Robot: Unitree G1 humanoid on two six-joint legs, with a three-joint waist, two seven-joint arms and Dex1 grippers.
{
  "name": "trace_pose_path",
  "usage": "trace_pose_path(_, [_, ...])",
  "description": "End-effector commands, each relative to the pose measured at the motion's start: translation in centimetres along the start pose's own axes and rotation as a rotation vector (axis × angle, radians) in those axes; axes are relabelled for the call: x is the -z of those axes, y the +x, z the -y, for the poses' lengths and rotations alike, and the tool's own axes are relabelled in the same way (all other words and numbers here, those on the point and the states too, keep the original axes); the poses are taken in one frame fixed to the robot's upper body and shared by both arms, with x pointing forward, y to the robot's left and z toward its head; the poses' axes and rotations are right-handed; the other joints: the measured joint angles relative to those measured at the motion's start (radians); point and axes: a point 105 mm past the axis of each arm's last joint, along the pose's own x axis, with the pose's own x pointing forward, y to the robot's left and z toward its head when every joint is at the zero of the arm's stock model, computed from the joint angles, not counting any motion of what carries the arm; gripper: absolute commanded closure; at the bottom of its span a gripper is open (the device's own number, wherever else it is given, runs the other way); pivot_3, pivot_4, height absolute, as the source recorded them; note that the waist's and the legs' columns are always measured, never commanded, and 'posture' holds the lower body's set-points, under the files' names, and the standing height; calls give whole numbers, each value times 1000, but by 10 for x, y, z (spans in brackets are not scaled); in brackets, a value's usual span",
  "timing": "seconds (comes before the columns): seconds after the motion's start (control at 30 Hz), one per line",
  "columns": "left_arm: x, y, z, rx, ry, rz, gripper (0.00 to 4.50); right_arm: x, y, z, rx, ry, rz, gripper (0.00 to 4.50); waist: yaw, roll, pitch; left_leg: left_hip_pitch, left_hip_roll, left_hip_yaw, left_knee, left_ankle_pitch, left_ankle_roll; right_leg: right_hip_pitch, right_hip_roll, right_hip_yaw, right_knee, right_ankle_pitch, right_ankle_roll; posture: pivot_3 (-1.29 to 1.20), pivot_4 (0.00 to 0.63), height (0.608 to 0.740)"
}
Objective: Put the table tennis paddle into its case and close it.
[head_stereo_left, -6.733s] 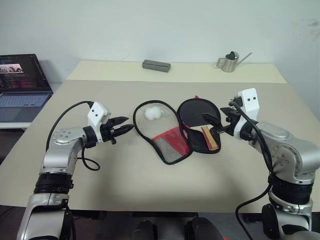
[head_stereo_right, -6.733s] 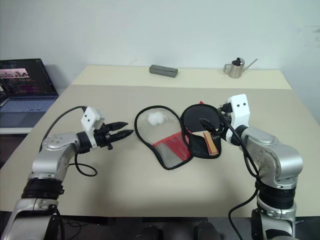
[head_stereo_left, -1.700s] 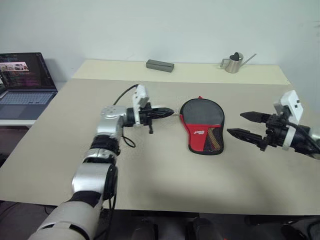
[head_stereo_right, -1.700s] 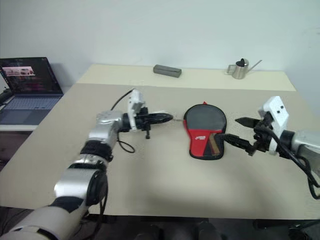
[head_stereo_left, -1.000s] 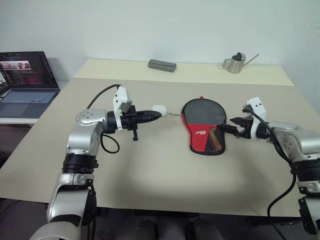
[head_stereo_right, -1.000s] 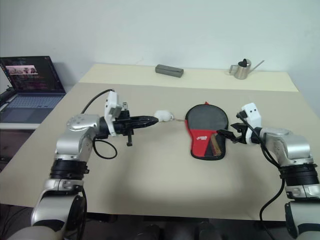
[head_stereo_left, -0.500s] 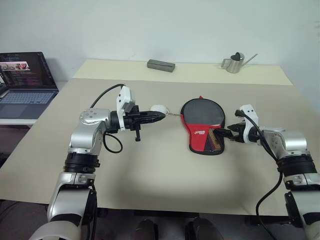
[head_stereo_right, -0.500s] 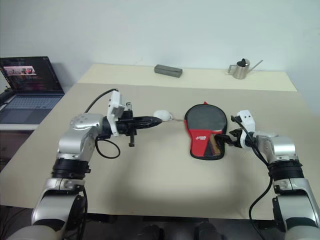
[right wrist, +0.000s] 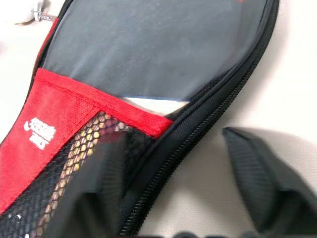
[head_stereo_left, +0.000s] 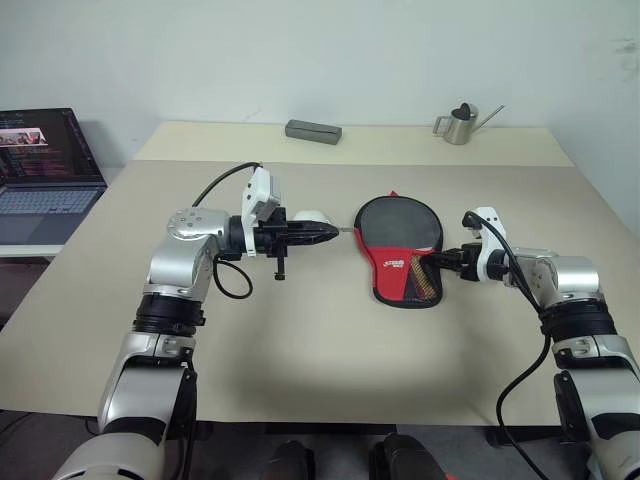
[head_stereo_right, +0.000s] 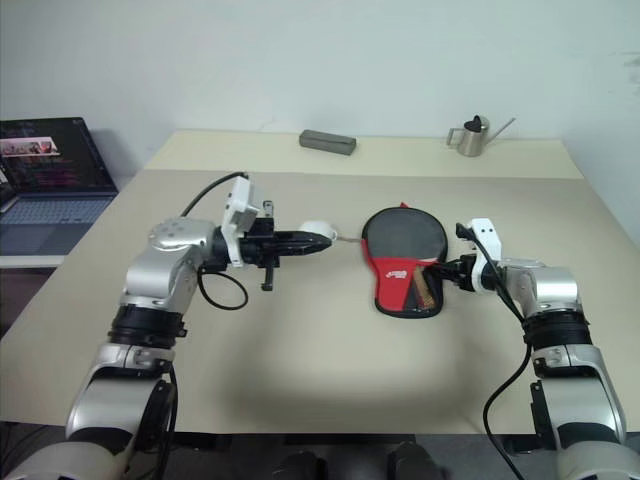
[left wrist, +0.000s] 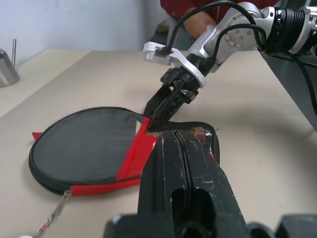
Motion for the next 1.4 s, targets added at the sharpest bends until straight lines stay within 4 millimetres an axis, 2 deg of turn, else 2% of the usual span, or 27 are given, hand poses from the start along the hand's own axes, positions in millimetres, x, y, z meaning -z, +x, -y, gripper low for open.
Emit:
trace_pose_path(0.03, [-12, -1, 0, 24, 59, 9, 4500, -2, 1, -6, -20, 5, -2, 2581, 0, 0, 0, 0, 0, 0, 0, 0, 0, 0, 0, 0, 0, 0, 0, 0, 150, 740])
trace_pose_path(0.23, [0, -4, 4, 44, 63, -39, 4500, 3, 2, -13, -22, 8, -10, 4461, 1, 0, 0, 0, 0, 0, 0, 0, 0, 0, 0, 0, 0, 0, 0, 0, 150, 740])
trace_pose_path(0.53, [4, -5, 11, 85, 48, -43, 4500, 1, -4, -20, -27, 37, -1, 4486, 0, 0, 0, 0, 0, 0, 0, 0, 0, 0, 0, 0, 0, 0, 0, 0, 150, 740])
trace_pose_path(0.8, [7, -10, 23, 156, 31, -74, 4500, -3, -22, -28, -39, 59, 1, 4486, 2, 0, 0, -1, 0, -1, -1, 0, 0, 0, 0, 0, -1, 0, 0, 0, 150, 740])
trace_pose_path(1.07, [9, -20, 35, 220, 17, -121, 4500, 10, -39, -44, -66, 65, -29, 4486, 2, 0, 0, -1, 0, -1, -1, 0, 0, -1, 0, 0, -1, 0, 0, 0, 150, 740])
trace_pose_path(1.4, [13, -16, 62, 324, -20, -125, 4500, 32, -61, -63, -105, 76, -79, 4486, 2, 0, 0, -1, 0, -2, -1, 0, 0, -1, 0, 1, -1, 0, 0, 0, 150, 740])
